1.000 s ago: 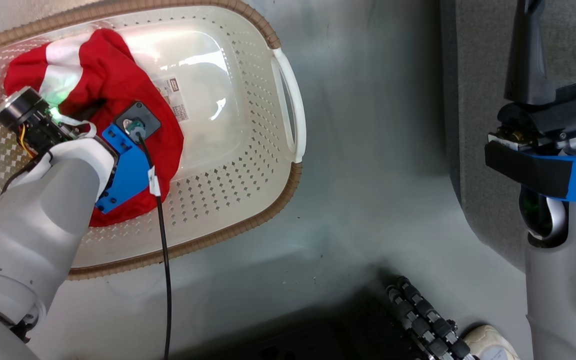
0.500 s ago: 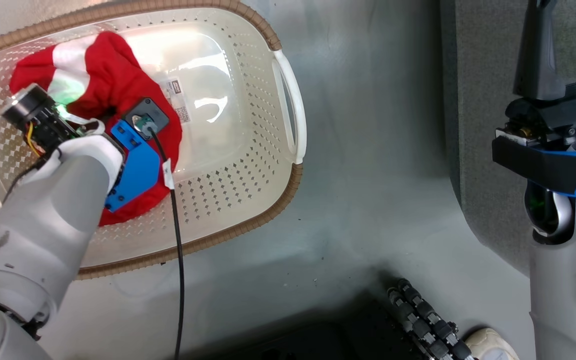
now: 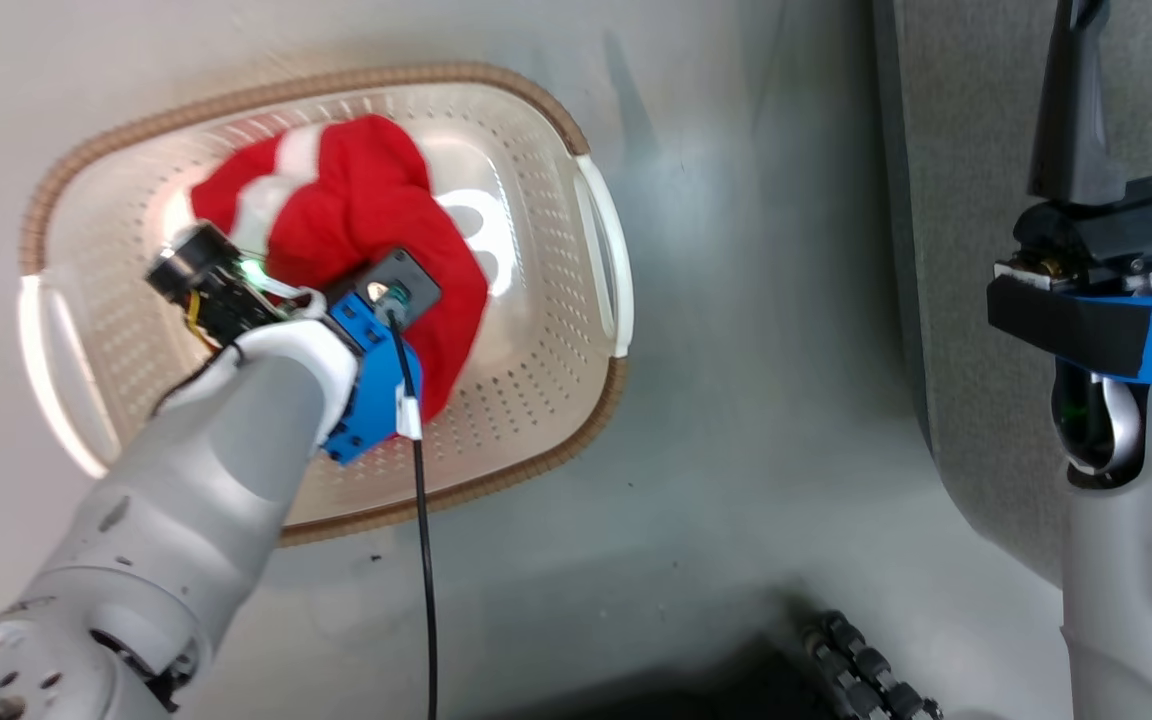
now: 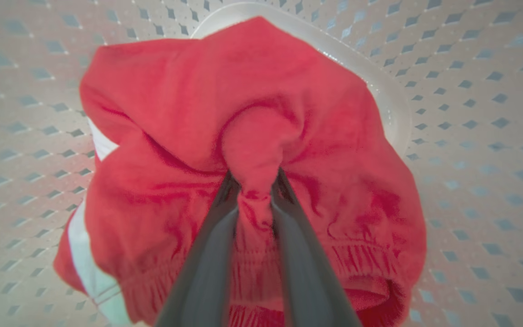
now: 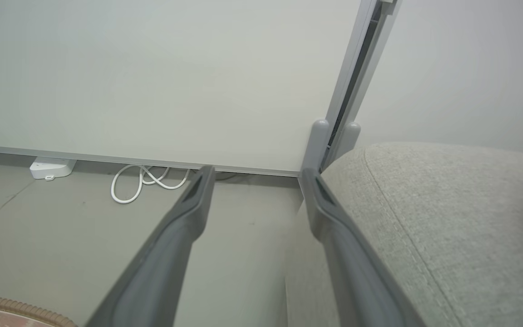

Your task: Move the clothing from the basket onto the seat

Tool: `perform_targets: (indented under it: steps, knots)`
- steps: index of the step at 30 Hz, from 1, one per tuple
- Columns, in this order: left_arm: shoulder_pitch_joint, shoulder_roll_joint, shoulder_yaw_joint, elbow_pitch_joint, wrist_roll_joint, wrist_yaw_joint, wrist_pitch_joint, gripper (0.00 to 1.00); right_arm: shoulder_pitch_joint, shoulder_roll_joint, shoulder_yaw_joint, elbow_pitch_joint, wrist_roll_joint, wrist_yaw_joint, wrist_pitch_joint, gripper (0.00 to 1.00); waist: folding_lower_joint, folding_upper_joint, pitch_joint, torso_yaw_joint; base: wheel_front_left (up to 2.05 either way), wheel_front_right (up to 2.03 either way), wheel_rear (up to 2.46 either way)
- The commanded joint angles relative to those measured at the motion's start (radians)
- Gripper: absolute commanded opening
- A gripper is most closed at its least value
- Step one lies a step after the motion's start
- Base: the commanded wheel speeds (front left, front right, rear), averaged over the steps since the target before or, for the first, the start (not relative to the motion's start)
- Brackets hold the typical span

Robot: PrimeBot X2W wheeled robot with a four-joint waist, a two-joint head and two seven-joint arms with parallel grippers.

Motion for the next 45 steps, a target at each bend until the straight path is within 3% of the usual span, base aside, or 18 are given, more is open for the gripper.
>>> perform_targets:
  steps: [1,17,34,45]
  knots:
    - [0.017,-0.015,0.003,-0.007,-0.014,-0.003,-0.027,0.0,0.02,0.001,-0.007,0.008,-0.008,0.0,0.0,1.0,0.0,0.0,-0.06,0.034,0.0,0.0,0.0]
    - [0.109,-0.08,0.035,-0.114,-0.143,-0.003,-0.184,0.0,0.152,-0.039,-0.04,0.099,-0.029,0.0,-0.001,1.0,0.0,0.0,-0.37,0.14,0.0,0.0,0.0]
    - [0.281,-0.012,0.265,-0.469,-0.117,0.028,-0.188,0.0,0.324,-0.053,-0.045,0.171,-0.026,0.0,0.0,1.0,0.0,0.0,-0.65,0.194,0.0,0.0,0.0]
    - [0.397,-0.003,0.395,-0.604,-0.076,0.032,-0.188,0.0,0.441,-0.046,0.0,0.201,-0.012,0.0,-0.001,1.0,0.0,0.0,-0.804,0.197,0.0,0.0,0.0]
